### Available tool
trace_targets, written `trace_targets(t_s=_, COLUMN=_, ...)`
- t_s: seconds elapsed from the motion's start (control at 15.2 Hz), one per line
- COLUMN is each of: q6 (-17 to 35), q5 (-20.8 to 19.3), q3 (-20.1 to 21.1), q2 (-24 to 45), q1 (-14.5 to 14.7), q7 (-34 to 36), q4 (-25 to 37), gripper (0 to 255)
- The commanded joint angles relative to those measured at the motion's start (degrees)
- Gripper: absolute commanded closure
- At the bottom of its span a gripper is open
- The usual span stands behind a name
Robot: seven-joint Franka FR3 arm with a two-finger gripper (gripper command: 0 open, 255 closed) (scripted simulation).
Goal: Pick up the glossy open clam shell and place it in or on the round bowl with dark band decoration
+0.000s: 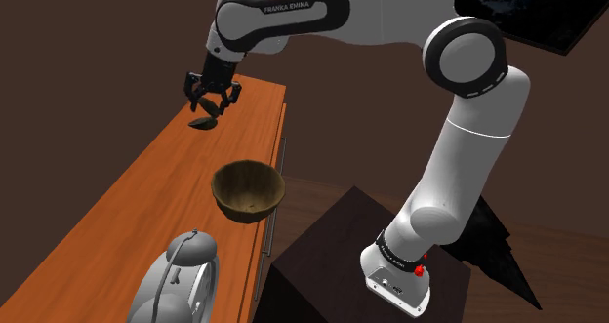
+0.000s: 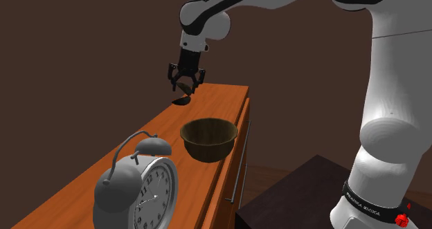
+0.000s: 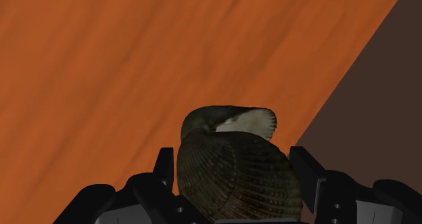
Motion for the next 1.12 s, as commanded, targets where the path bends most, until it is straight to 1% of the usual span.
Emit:
trace_targets(t_s=0.0, q6=-1.42, q5=-0.07, q3=-0.01, q2=-0.26, q1=-0.02, q7=0.23, q4=1.17, gripper=255)
trace_targets(t_s=0.86, q6=-10.87, q5=-0.51, q3=-0.06, q2=-1.58, q1=-0.12, q7=1.76, q4=9.42, gripper=255)
trace_targets(t_s=0.92, q6=-11.02, q5=-0.52, q3=-0.06, q2=-1.59, q1=-0.12, q7=1.78, q4=9.56, gripper=255)
trace_targets(t_s=1.06, q6=-9.67, q5=0.4, q3=0.37, q2=-6.07, q1=0.13, q7=2.17, q4=3.92, gripper=255)
